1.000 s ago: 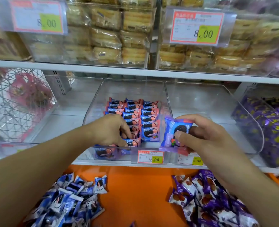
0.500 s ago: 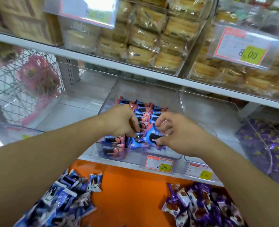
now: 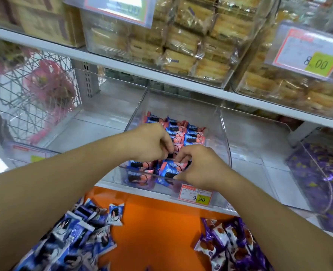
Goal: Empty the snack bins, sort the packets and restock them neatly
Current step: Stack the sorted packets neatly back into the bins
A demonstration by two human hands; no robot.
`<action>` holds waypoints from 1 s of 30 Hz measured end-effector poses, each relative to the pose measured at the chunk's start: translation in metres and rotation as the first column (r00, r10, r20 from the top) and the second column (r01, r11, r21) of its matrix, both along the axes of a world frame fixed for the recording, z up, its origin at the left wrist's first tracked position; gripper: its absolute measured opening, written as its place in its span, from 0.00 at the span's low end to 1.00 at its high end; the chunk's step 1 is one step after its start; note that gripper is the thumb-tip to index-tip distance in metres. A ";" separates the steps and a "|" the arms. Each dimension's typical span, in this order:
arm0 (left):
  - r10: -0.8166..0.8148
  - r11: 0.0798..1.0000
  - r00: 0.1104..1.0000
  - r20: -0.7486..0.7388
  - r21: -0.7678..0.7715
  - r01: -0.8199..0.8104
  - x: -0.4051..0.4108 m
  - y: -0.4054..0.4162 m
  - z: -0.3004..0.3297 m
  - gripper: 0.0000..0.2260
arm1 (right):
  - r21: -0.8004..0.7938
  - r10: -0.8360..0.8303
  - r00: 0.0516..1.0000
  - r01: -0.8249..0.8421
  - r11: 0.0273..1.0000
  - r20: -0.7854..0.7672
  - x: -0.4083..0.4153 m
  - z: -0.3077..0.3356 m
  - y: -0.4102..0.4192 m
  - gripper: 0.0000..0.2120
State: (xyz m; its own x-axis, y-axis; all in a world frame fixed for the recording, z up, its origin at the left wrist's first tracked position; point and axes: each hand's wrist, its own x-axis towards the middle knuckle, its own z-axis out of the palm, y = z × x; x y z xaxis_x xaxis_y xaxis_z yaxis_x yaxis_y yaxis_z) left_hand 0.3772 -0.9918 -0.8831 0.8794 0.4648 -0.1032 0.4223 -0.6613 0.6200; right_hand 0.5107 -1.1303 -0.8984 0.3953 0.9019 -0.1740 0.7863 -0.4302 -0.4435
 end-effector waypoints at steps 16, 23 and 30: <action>0.117 0.909 0.957 0.266 0.358 -0.211 -0.104 -0.001 -0.007 0.25 | -0.028 0.072 0.978 -0.078 0.997 -0.197 0.006 0.010 0.010 0.16; 0.138 0.917 0.955 0.263 0.331 -0.223 -0.106 0.005 -0.016 0.26 | -0.035 0.023 0.966 -0.033 0.999 -0.259 0.006 0.005 0.017 0.11; 0.137 0.921 0.952 0.273 0.320 -0.224 -0.105 0.006 -0.018 0.25 | -0.024 0.118 0.991 -0.120 0.992 -0.063 0.004 -0.004 0.019 0.11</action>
State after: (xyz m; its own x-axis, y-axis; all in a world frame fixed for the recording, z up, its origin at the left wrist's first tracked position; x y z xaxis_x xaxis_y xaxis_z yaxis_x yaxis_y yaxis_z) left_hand 0.2720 -0.9854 -0.9010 0.7546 0.5862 0.2949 0.4217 -0.7776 0.4665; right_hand 0.5146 -1.1116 -0.9021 0.2731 0.9365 -0.2201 0.8043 -0.3478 -0.4818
